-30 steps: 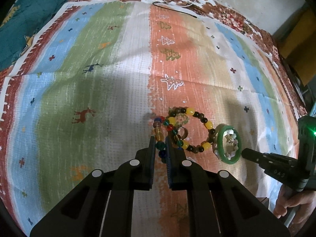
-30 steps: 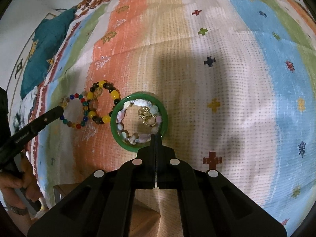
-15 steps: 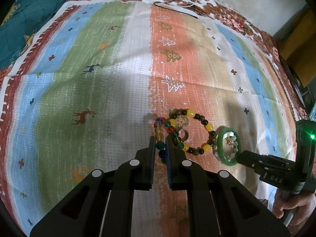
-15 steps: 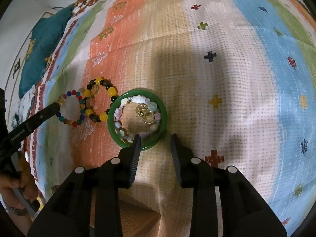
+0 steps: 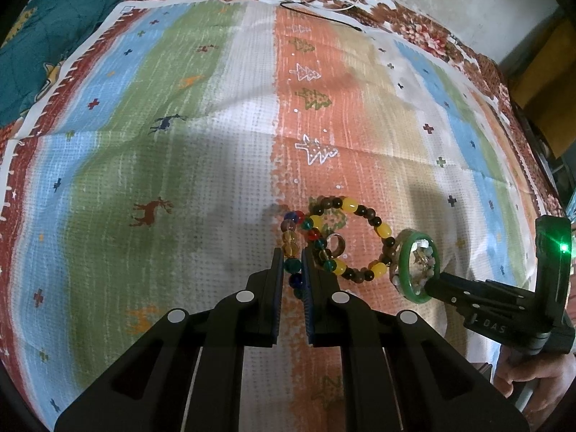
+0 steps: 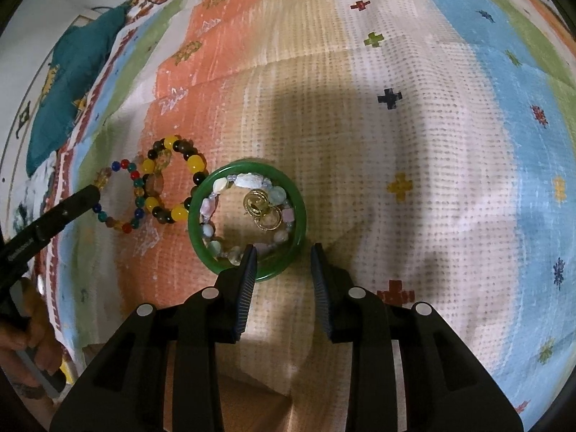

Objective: Organize jewelry
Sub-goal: 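Lift the multicolour bracelet with left gripper while right gripper lifts the green bangle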

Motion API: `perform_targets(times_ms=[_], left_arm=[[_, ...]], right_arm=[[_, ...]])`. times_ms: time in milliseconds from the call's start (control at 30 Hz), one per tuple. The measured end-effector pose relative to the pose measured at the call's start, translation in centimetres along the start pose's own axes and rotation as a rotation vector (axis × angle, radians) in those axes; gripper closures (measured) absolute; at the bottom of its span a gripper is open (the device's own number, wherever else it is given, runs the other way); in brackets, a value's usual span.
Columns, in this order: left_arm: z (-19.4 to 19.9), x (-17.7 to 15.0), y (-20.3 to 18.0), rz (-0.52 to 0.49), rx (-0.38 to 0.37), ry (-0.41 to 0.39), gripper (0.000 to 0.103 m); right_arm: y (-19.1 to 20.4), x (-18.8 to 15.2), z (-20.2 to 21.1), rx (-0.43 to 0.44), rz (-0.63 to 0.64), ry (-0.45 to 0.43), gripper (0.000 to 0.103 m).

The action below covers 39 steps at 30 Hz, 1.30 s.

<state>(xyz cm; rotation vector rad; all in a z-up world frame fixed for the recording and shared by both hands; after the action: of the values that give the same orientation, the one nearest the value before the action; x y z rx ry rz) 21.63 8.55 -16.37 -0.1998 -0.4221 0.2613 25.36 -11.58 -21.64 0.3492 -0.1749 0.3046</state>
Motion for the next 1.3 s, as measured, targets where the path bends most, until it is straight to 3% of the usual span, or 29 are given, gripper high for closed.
perform_targets(times_ms=[133, 233, 500, 667, 1300], left_arm=[[-0.2, 0.0, 0.2, 0.005, 0.007, 0.004, 0.093], [-0.3, 0.0, 0.2, 0.004, 0.008, 0.004, 0.093], [-0.3, 0.0, 0.3, 0.005, 0.008, 0.002, 0.093], [0.3, 0.0, 0.0, -0.003, -0.005, -0.005, 0.094], [4.0, -0.1, -2.2, -0.032, -0.049, -0.062, 0.094]], right_arm=[[-0.4, -0.1, -0.2, 0.003, -0.006, -0.002, 0.075], [-1.0, 0.0, 0.0, -0.002, -0.031, 0.004, 0.088], [-1.1, 0.0, -0.1, -0.007, -0.020, -0.002, 0.089], [-1.3, 0.3, 0.6, -0.002, -0.029, -0.014, 0.096], [0.5, 0.2, 4.3, -0.067, 0.094, -0.104, 0.096]])
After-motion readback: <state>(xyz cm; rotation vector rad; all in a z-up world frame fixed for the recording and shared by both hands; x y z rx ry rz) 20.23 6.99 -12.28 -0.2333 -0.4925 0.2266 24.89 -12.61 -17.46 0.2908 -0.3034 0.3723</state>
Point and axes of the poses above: each gripper's, at about its wrist camera, not at the fingertips, and z roughly against the way its jaws point, y to its left, x to its top, the point moved 8 cm from there along -z, roughly the way its jaws point
